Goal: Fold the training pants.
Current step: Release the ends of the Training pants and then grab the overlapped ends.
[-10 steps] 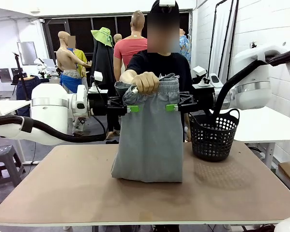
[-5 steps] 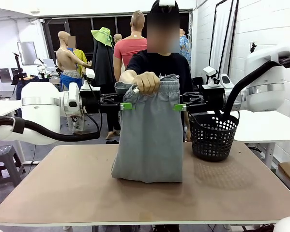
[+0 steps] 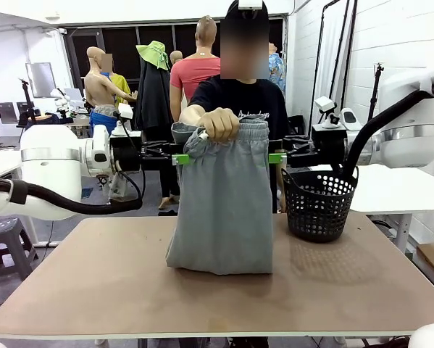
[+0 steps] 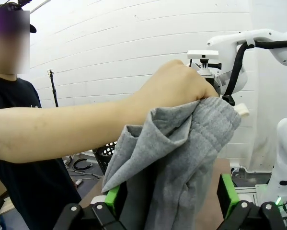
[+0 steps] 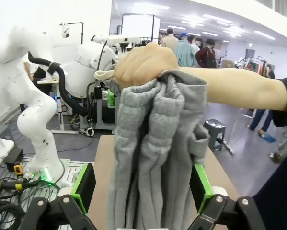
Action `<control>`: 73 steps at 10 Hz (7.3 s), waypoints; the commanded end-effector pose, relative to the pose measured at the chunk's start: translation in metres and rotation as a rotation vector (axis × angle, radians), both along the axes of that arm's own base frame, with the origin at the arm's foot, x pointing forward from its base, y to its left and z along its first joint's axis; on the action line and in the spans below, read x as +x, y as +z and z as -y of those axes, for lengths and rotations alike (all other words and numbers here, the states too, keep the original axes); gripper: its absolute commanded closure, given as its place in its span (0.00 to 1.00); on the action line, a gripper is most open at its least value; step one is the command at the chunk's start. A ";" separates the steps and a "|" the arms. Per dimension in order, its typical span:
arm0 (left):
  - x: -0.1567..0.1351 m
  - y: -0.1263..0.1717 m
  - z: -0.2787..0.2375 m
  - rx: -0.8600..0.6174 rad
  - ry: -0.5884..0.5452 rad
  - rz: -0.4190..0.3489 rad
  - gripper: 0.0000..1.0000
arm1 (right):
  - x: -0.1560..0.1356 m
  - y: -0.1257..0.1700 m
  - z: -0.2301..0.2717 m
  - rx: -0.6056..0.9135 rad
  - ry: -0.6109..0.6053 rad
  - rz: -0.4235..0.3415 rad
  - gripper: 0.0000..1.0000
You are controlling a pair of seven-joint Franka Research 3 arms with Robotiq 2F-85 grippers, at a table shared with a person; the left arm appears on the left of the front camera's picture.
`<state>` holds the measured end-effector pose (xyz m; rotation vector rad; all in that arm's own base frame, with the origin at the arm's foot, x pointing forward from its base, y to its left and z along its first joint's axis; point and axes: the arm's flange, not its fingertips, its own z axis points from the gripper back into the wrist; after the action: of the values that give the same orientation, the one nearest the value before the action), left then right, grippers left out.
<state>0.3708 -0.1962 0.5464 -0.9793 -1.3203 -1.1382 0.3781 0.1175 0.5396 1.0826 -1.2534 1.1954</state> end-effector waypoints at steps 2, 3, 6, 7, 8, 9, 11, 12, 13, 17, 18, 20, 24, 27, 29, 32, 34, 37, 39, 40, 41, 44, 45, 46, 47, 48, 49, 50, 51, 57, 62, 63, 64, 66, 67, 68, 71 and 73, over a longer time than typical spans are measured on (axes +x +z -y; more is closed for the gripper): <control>0.000 -0.002 -0.003 -0.002 -0.073 0.019 0.00 | -0.009 0.001 0.007 0.021 -0.075 -0.007 0.00; -0.002 -0.002 -0.003 -0.006 -0.098 0.026 0.00 | -0.012 0.000 0.008 0.018 -0.099 -0.007 0.00; -0.004 0.001 -0.007 -0.002 -0.218 0.026 0.00 | -0.011 -0.006 0.003 0.018 -0.121 -0.030 0.00; -0.005 0.002 -0.009 0.003 -0.233 0.027 0.00 | -0.012 -0.008 -0.001 0.015 -0.103 -0.050 0.00; -0.005 0.004 -0.010 0.006 -0.263 0.026 0.00 | -0.012 -0.010 -0.005 0.011 -0.078 -0.081 0.00; -0.005 0.004 -0.010 0.005 -0.268 0.025 0.00 | -0.012 -0.011 -0.007 0.017 -0.026 -0.120 0.00; -0.007 0.002 -0.009 0.001 -0.275 0.016 0.00 | -0.016 -0.011 -0.005 0.002 0.067 -0.211 0.00; -0.006 0.001 -0.007 0.003 -0.281 0.012 0.00 | -0.015 -0.011 -0.002 -0.009 0.111 -0.242 0.00; -0.005 0.000 -0.004 0.007 -0.291 0.005 0.00 | -0.012 -0.010 0.004 -0.017 0.103 -0.244 0.00; -0.003 -0.004 -0.001 0.018 -0.296 -0.002 0.00 | -0.016 -0.009 -0.004 -0.025 0.113 -0.196 0.00; 0.000 -0.006 -0.001 0.023 -0.295 -0.001 0.00 | -0.015 -0.010 -0.008 -0.022 0.116 -0.175 0.00; -0.002 -0.007 -0.002 0.009 -0.278 0.006 0.00 | -0.020 -0.012 -0.013 -0.031 0.112 -0.167 0.00; -0.010 -0.004 -0.026 -0.019 -0.223 0.037 0.00 | -0.018 -0.018 -0.024 -0.050 0.056 -0.152 0.00; -0.014 -0.007 -0.040 -0.030 -0.174 0.063 0.00 | -0.015 -0.022 -0.033 -0.050 0.041 -0.133 0.00; -0.013 -0.012 -0.042 -0.017 -0.145 0.074 0.00 | -0.014 -0.023 -0.035 -0.044 0.037 -0.127 0.00; -0.001 -0.025 -0.024 0.025 -0.162 0.068 0.00 | -0.014 -0.023 -0.036 -0.044 0.034 -0.121 0.00; -0.001 -0.029 -0.015 0.029 -0.124 0.101 0.00 | -0.014 -0.022 -0.035 -0.047 0.017 -0.113 0.00; -0.005 -0.033 -0.008 0.012 -0.078 0.169 0.00 | -0.013 -0.024 -0.040 -0.060 0.028 -0.118 0.00; -0.005 -0.037 -0.004 0.008 -0.110 0.150 0.00 | -0.009 -0.025 -0.041 -0.062 0.018 -0.110 0.00; -0.005 -0.038 0.000 0.009 -0.114 0.147 0.00 | -0.007 -0.027 -0.043 -0.055 0.019 -0.106 0.00; -0.007 -0.038 0.004 0.011 -0.117 0.132 0.00 | -0.008 -0.029 -0.046 -0.053 0.036 -0.118 0.00; -0.011 -0.038 0.013 0.030 -0.074 0.094 0.00 | -0.022 -0.024 -0.048 -0.040 0.083 -0.142 0.00; -0.012 -0.039 0.016 0.025 -0.075 0.093 0.00 | -0.026 -0.023 -0.049 -0.025 0.121 -0.156 0.00; -0.011 -0.039 0.019 0.021 -0.077 0.088 0.00 | -0.028 -0.022 -0.048 -0.012 0.146 -0.163 0.00; -0.013 -0.041 0.023 0.024 -0.073 0.083 0.00 | -0.030 -0.020 -0.043 0.003 0.171 -0.175 0.00; -0.014 -0.041 0.026 0.026 -0.073 0.080 0.00 | -0.031 -0.020 -0.041 0.000 0.202 -0.195 0.00; -0.013 -0.041 0.027 0.029 -0.070 0.084 0.00 | -0.031 -0.019 -0.039 -0.001 0.230 -0.196 0.00; -0.013 -0.042 0.027 0.027 -0.064 0.090 0.00 | -0.032 -0.018 -0.039 -0.008 0.232 -0.190 0.00; -0.015 -0.042 0.030 0.018 -0.063 0.084 0.00 | -0.034 -0.020 -0.044 -0.015 0.211 -0.170 0.00; -0.026 -0.018 0.047 0.008 -0.006 0.014 0.00 | -0.018 -0.039 -0.070 0.032 0.130 -0.089 0.00; -0.034 -0.017 0.062 0.038 -0.050 -0.052 0.00 | -0.010 -0.038 -0.088 0.063 0.149 -0.077 0.00; -0.032 -0.020 0.063 0.032 -0.083 -0.026 0.00 | -0.012 -0.033 -0.090 0.058 0.152 -0.059 0.00; -0.030 -0.022 0.062 0.020 -0.094 -0.015 0.00 | -0.014 -0.030 -0.090 0.032 0.134 -0.039 0.00; -0.022 -0.023 0.065 0.018 -0.066 -0.001 0.00 | -0.010 -0.027 -0.091 0.029 0.126 -0.044 0.00; -0.017 -0.020 0.066 0.011 -0.056 0.018 0.00 | -0.008 -0.025 -0.092 0.029 0.138 -0.046 0.00; -0.015 -0.015 0.067 0.016 -0.036 0.030 0.00 | -0.007 -0.020 -0.092 0.040 0.128 -0.039 0.00; -0.002 -0.007 0.066 0.005 -0.045 0.038 0.39 | 0.001 -0.012 -0.090 0.063 0.117 -0.080 0.40; -0.001 -0.009 0.065 0.015 -0.051 0.010 0.79 | 0.002 -0.008 -0.087 0.087 0.124 -0.092 0.80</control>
<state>0.3661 -0.2586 0.5389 -1.0084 -1.3036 -1.1863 0.3758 0.1995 0.5249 1.2405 -1.1748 1.2229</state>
